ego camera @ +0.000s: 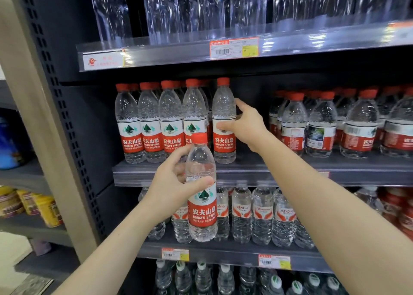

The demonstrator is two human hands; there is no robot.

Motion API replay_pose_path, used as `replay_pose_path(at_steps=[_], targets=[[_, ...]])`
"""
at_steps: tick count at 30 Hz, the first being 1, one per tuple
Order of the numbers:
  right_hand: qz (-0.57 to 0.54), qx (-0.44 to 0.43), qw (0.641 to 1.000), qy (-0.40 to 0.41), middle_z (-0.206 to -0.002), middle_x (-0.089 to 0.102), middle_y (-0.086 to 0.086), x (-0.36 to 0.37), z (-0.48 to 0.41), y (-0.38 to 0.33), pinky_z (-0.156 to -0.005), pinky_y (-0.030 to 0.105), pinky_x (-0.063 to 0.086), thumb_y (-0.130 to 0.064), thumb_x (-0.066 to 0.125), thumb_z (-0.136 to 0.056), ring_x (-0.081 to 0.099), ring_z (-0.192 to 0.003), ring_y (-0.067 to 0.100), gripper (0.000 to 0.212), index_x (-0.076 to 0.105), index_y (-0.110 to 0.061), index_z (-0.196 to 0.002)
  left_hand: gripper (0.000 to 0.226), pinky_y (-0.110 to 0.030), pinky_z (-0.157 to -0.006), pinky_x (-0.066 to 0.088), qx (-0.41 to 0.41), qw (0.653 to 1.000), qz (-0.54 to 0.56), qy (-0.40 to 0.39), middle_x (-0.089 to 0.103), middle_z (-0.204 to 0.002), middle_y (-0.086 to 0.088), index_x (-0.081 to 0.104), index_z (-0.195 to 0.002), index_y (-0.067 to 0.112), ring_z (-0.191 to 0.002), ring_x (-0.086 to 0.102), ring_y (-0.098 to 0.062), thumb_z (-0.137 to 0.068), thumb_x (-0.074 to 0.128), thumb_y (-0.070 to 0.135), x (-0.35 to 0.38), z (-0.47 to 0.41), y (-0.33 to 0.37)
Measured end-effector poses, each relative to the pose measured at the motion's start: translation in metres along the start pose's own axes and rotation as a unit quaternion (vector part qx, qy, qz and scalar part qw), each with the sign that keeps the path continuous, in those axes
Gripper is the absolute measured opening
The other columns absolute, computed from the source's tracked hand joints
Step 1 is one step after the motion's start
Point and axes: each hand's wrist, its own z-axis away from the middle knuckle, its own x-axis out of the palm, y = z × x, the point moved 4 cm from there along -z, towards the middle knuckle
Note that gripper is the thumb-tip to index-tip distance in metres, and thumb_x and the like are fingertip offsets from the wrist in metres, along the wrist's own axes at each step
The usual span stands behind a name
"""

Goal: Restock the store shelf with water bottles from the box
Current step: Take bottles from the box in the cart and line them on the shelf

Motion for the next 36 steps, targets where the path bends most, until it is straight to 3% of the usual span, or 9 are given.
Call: replay_pose_path(at_steps=[9,15,19,22,25,28,30,32,36], targets=[[-0.026,0.013,0.999,-0.034,-0.128,0.069,0.005,0.003,-0.003,0.003,-0.097,0.042,0.057,-0.012,0.087,-0.077,0.068,-0.111,0.021,0.101,0.031,-0.03,-0.159,0.074,-0.022,-0.078,0.059,0.003,1.0,0.008,-0.008,0.078,-0.11,0.013,0.051,-0.124,0.058,-0.1,0.075,-0.004,-0.077,0.091,0.017,0.02,0.003,0.004],[-0.06,0.018,0.996,-0.058,-0.125,0.067,0.005,0.002,0.006,-0.002,-0.075,0.026,0.054,-0.006,0.081,-0.084,0.067,-0.1,0.015,0.093,0.03,-0.027,-0.16,0.074,-0.026,-0.081,0.059,-0.007,1.0,0.006,-0.022,0.078,-0.104,0.02,0.049,-0.125,0.056,-0.097,0.076,-0.004,-0.077,0.092,0.019,0.031,0.007,0.001],[-0.039,0.02,0.996,-0.073,-0.127,0.066,0.004,0.001,0.008,-0.002,-0.088,0.035,0.057,-0.011,0.079,-0.087,0.066,-0.105,0.018,0.09,0.03,-0.026,-0.16,0.073,-0.018,-0.072,0.057,0.001,1.0,0.013,-0.026,0.076,-0.102,0.027,0.049,-0.122,0.057,-0.095,0.074,0.001,-0.078,0.091,0.017,0.036,0.009,0.004],[-0.033,0.05,0.995,-0.083,-0.133,0.065,0.01,-0.009,0.013,0.001,-0.094,0.041,0.058,-0.014,0.081,-0.087,0.066,-0.115,0.023,0.088,0.031,-0.019,-0.159,0.074,-0.021,-0.076,0.057,-0.004,0.999,0.019,-0.029,0.077,-0.102,0.025,0.05,-0.126,0.054,-0.095,0.074,0.0,-0.077,0.092,0.018,0.036,0.009,0.006],[-0.022,0.064,0.993,-0.1,-0.126,0.068,0.007,-0.02,0.03,0.003,-0.088,0.034,0.054,-0.009,0.079,-0.089,0.065,-0.111,0.02,0.081,0.034,-0.009,-0.157,0.076,-0.03,-0.079,0.061,0.002,0.999,0.025,-0.026,0.079,-0.102,0.016,0.053,-0.133,0.048,-0.095,0.076,-0.005,-0.076,0.092,0.018,0.034,0.004,0.014],[0.021,0.051,0.991,-0.118,-0.1,0.069,-0.009,-0.03,0.048,0.006,-0.076,0.02,0.054,-0.006,0.078,-0.089,0.066,-0.089,0.005,0.068,0.046,-0.007,-0.148,0.077,-0.033,-0.081,0.061,0.003,0.999,0.046,-0.029,0.08,-0.105,0.007,0.051,-0.134,0.05,-0.094,0.078,-0.01,-0.076,0.092,0.02,0.036,-0.003,0.027],[0.059,0.023,0.989,-0.131,-0.104,0.07,-0.007,-0.032,0.058,0.005,-0.069,0.012,0.052,-0.007,0.077,-0.089,0.064,-0.086,-0.001,0.056,0.055,-0.011,-0.14,0.077,-0.03,-0.08,0.061,0.012,0.999,0.041,-0.03,0.08,-0.105,0.007,0.049,-0.132,0.053,-0.096,0.077,-0.008,-0.076,0.092,0.023,0.039,-0.01,0.036],[0.088,-0.008,0.987,-0.136,-0.12,0.07,-0.001,-0.037,0.067,0.001,-0.08,0.017,0.052,-0.009,0.077,-0.089,0.065,-0.1,0.006,0.053,0.057,-0.015,-0.138,0.075,-0.03,-0.081,0.061,0.02,0.999,0.037,-0.027,0.08,-0.105,0.006,0.05,-0.13,0.053,-0.096,0.077,-0.006,-0.076,0.093,0.024,0.041,-0.017,0.044],[0.112,0.0,0.977,-0.181,-0.114,0.073,0.0,-0.048,0.081,-0.002,-0.085,0.029,0.058,0.0,0.067,-0.092,0.069,-0.102,0.014,0.053,0.056,-0.019,-0.14,0.08,-0.033,-0.085,0.061,0.038,0.998,0.024,-0.031,0.079,-0.105,0.007,0.051,-0.141,0.042,-0.097,0.076,-0.007,-0.076,0.093,0.025,0.045,-0.032,0.059]])
